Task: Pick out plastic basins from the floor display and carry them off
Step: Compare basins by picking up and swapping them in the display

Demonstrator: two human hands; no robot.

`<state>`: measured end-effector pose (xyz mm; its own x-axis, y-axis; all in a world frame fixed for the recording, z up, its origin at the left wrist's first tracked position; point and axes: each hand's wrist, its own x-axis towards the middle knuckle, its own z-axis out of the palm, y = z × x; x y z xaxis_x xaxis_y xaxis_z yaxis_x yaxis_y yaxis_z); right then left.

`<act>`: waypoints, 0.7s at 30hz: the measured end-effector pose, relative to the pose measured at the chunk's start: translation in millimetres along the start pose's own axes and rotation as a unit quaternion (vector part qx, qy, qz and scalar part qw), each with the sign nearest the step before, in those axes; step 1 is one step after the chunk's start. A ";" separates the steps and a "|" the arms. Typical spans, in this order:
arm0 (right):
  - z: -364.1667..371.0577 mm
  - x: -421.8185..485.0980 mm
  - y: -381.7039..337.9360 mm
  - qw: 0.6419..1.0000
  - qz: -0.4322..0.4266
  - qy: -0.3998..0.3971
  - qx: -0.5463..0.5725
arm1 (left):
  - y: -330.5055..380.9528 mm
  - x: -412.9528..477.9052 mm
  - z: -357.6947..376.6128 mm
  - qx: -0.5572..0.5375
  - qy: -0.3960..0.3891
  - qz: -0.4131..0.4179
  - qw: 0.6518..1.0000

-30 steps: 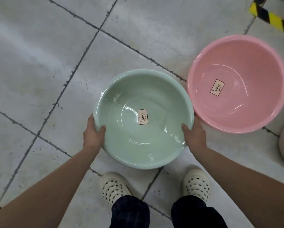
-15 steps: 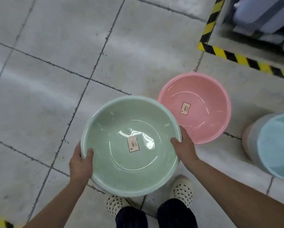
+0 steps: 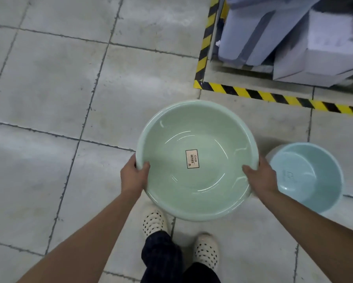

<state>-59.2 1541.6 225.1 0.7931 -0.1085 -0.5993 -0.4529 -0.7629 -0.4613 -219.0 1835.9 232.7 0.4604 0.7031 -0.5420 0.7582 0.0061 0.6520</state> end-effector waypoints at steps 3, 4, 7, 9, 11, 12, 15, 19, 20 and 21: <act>18.3 27.2 19.2 1.000 0.017 0.022 -0.004 | -3.7 39.6 30.5 0.020 -0.011 0.015 1.000; 26.5 36.1 27.2 0.999 0.017 0.027 -0.005 | -8.4 51.5 40.0 0.023 -0.016 0.018 0.999; 56.5 62.4 49.6 0.999 0.015 0.027 -0.011 | -31.1 84.9 63.5 0.031 -0.015 0.016 0.999; 77.8 75.5 63.8 0.999 0.021 0.023 -0.026 | -50.1 100.3 75.7 0.042 -0.016 0.023 0.999; 96.4 84.0 78.6 0.999 0.030 0.016 -0.026 | -69.3 111.1 86.9 0.057 -0.018 0.024 0.998; 105.1 88.0 87.1 0.999 0.032 0.018 -0.021 | -78.1 116.0 92.4 0.063 -0.019 0.023 0.998; 123.2 95.4 107.9 0.998 0.045 0.030 -0.016 | -99.8 128.2 108.6 0.069 -0.032 0.022 0.997; 136.9 103.7 127.1 0.998 0.049 0.038 -0.008 | -113.2 137.9 128.1 0.066 -0.039 0.027 0.997; 140.1 106.0 130.6 0.998 0.050 0.041 0.004 | -114.5 139.8 131.9 0.065 -0.039 0.031 0.997; 143.2 107.8 133.2 0.997 0.054 0.046 0.019 | -114.8 141.4 134.9 0.063 -0.039 0.032 0.997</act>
<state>-92.4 1519.5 5.4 0.7725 -0.2471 -0.5849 -0.5507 -0.7194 -0.4233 -178.7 1838.7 9.7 0.5406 0.6414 -0.5444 0.7758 -0.1299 0.6175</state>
